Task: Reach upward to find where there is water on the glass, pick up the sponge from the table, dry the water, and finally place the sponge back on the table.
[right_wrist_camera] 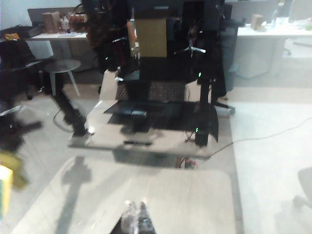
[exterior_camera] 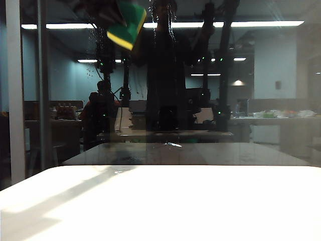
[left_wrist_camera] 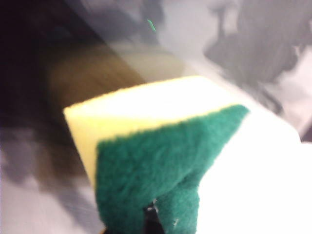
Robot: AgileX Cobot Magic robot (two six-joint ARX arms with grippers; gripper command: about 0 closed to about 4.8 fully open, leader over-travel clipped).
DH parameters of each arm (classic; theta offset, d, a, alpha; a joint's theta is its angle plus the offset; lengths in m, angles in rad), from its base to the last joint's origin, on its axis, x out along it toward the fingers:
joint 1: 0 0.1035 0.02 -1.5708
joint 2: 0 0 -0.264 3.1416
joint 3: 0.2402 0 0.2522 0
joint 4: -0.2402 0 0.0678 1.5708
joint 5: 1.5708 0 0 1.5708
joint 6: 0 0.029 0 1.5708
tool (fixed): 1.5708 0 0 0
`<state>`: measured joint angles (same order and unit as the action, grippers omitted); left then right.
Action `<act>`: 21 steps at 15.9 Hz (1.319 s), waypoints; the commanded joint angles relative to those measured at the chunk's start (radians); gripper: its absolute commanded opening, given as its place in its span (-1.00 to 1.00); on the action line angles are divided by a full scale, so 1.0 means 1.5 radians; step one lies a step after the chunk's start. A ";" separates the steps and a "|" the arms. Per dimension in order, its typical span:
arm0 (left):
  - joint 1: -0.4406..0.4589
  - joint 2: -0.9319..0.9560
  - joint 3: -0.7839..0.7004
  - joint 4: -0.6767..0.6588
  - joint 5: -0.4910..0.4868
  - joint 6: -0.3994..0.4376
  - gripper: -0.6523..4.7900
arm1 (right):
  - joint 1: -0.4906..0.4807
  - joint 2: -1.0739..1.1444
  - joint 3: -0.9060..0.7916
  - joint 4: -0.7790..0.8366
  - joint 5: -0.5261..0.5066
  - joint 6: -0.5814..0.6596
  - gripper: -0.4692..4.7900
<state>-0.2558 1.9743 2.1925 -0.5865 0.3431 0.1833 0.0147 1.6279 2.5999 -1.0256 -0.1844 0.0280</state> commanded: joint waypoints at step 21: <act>-0.048 0.064 0.281 0.078 -0.028 -0.078 -0.78 | 0.000 -0.013 0.003 0.000 -0.001 -0.002 -0.84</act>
<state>-0.3084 2.0632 2.6118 -0.4763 0.2920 0.0719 0.0147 1.6146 2.5999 -1.0382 -0.1844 0.0280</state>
